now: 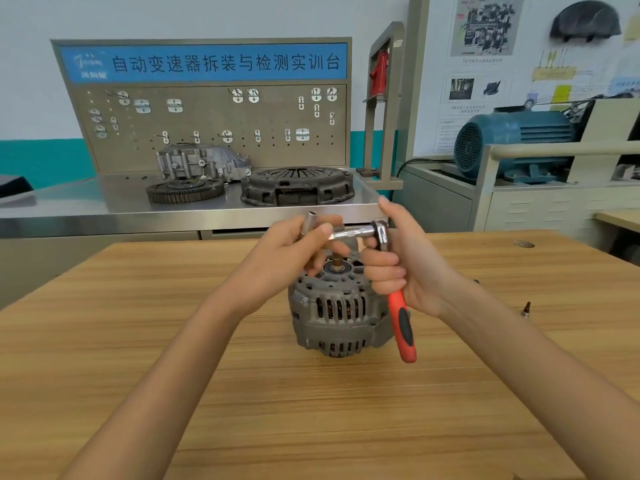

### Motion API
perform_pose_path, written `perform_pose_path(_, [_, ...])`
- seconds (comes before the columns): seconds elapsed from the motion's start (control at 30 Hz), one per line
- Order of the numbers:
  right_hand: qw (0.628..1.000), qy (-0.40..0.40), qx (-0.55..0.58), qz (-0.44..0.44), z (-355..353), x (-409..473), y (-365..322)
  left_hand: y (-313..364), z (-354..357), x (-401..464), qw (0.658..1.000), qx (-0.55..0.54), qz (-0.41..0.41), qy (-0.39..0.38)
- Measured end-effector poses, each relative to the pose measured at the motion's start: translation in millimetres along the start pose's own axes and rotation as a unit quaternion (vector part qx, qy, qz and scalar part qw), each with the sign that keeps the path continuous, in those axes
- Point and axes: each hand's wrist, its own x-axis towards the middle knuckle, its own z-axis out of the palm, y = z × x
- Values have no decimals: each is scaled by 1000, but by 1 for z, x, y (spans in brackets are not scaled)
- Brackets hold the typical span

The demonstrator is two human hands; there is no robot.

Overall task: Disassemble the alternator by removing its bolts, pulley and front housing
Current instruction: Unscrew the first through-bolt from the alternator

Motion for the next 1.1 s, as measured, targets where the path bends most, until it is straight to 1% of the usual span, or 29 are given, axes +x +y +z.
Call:
perform_pose_path(0.07, [999, 37, -14, -23, -1, -4, -2, -5, -5, -4, 1000, 16, -12, 19])
perform_pose_path(0.13, [994, 74, -52, -61, -1, -6, -3, -9, -8, -8, 998, 52, -37, 24])
perform_pose_path(0.23, [986, 93, -96, -95, 3, -6, -3, -12, -7, -11, 998, 26, -61, -19])
perform_pose_path(0.3, [983, 88, -118, -111, 6, -7, -4, -11, -3, -14, 998, 28, -39, -27])
perform_pose_path(0.37, [978, 82, -139, -132, 8, -9, -5, -9, 0, -18, 997, 80, 4, -5])
perform_pose_path(0.43, [973, 80, -157, -149, 9, -11, -8, -6, 2, -21, 993, 107, 49, 4])
perform_pose_path(0.53, [968, 78, -181, -156, 10, -14, -11, -5, 2, -22, 983, 141, 113, 11])
perform_pose_path(0.6, [966, 69, -194, -154, 11, -14, -13, -4, 1, -21, 978, 144, 146, 17])
perform_pose_path(0.83, [964, 53, -207, -158, 11, -14, -17, -4, -1, -18, 969, 173, 174, 18])
perform_pose_path(0.97, [955, 58, -240, -167, 14, -16, -21, -1, -1, -18, 963, 200, 177, 15])
perform_pose_path(1.1, [956, 63, -252, -140, 14, -17, -22, -1, -1, -21, 951, 237, 196, 18])
